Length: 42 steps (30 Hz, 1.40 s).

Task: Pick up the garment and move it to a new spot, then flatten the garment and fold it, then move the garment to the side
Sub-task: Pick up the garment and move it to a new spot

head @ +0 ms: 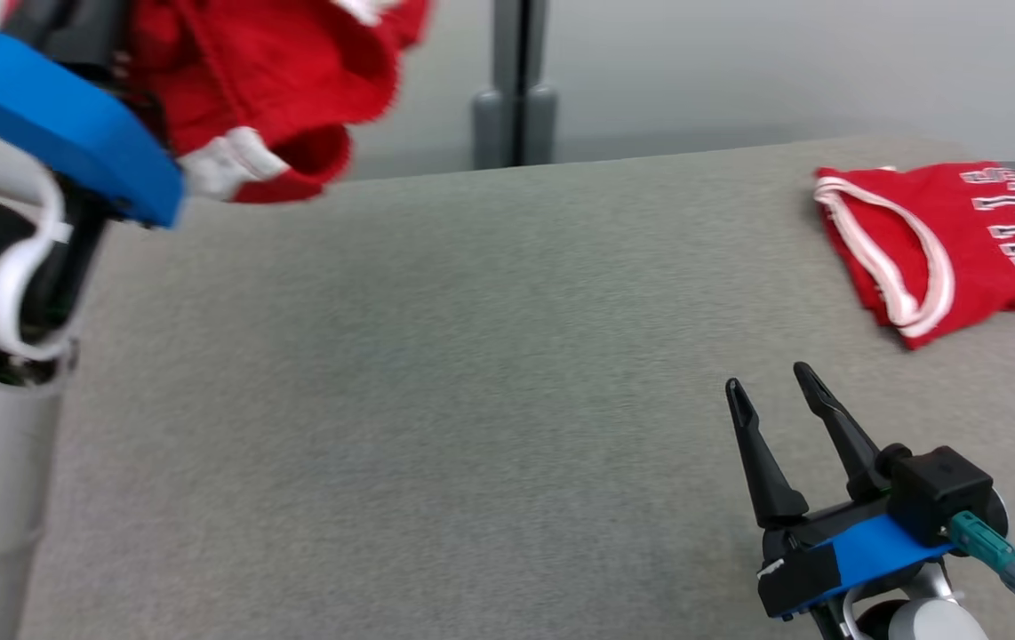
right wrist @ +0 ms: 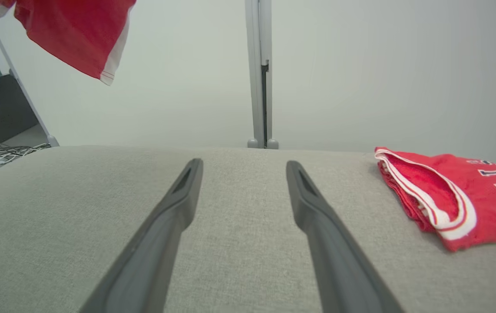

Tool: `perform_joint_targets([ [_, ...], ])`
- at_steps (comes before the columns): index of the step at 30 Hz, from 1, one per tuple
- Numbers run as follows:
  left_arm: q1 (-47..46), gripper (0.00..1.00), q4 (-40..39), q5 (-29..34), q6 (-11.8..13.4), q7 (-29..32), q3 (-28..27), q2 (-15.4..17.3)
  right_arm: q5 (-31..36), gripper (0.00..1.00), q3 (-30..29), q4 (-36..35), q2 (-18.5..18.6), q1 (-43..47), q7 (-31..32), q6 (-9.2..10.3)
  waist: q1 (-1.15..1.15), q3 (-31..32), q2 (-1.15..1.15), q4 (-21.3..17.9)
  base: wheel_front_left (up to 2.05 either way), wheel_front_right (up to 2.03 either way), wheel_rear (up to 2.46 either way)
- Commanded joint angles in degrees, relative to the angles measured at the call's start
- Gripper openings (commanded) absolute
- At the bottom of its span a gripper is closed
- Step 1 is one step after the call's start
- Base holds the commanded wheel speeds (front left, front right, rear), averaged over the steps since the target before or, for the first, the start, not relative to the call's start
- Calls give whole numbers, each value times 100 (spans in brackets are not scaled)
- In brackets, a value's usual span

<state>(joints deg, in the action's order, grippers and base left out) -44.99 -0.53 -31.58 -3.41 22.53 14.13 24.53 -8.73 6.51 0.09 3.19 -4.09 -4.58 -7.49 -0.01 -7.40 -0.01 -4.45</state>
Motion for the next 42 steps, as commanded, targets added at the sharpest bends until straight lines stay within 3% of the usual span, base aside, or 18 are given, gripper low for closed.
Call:
perform_joint_targets([
  [1, 70, 0, -51, -30, -31, -52, 74, -59, 18, 100, -34, -37, -5, 73, 18, -2, 1, 210, 1, -276, 0, 0, 0],
  [10, 795, 0, -27, 289, -302, 34, 1147, 42, -9, 100, -121, -189, -24, 189, 155, -2, 1, 89, 1, -1145, 0, 0, 0],
  [13, 1118, 0, 352, 434, -375, -182, 1695, 247, -58, 100, -95, -190, -30, 173, 141, -2, 1, -41, 1, -1425, 0, 0, 0],
  [19, 1408, 0, 1324, 1053, -412, -991, 2806, 541, -202, 100, -28, -122, -29, 114, 35, -2, 1, -178, 1, -1627, 0, 0, 0],
  [20, 1414, 9, 1503, 1072, -407, -1104, 2887, 517, -214, 100, -35, -117, -30, 131, 24, -2, 1, -186, 1, -1630, 0, 0, 0],
  [21, 1424, 31, 1697, 1082, -399, -1227, 2929, 472, -225, 100, -60, -109, -29, 153, 21, -1, 1, -193, 1, -1626, 0, 0, 0],
  [22, 1449, 92, 1852, 1075, -391, -1360, 2947, 407, -222, 100, -78, -101, -29, 181, 18, -2, 1, -195, 1, -1614, 0, 0, 0],
  [23, 1495, 100, 2029, 1041, -331, -1481, 2918, 334, -218, 100, -106, -97, -28, 211, 7, -1, 1, -190, 1, -1586, 0, 0, 0],
  [30, 1977, 100, 2461, 332, 387, -2690, 2171, -361, -217, 100, -290, -93, -29, 351, 48, -2, 1, -1, 1, -1187, 0, 0, 0],
  [35, 2538, 100, 2359, 64, 759, -3462, 1819, -611, -133, 100, -463, -144, -29, 485, 139, -2, 1, 216, 1, -742, 0, 0, 0],
  [42, 3328, 100, 1869, -87, 915, -3742, 1493, -719, -77, 100, -716, -301, -27, 694, 266, -2, 1, 495, 1, -151, 0, 0, 0],
])
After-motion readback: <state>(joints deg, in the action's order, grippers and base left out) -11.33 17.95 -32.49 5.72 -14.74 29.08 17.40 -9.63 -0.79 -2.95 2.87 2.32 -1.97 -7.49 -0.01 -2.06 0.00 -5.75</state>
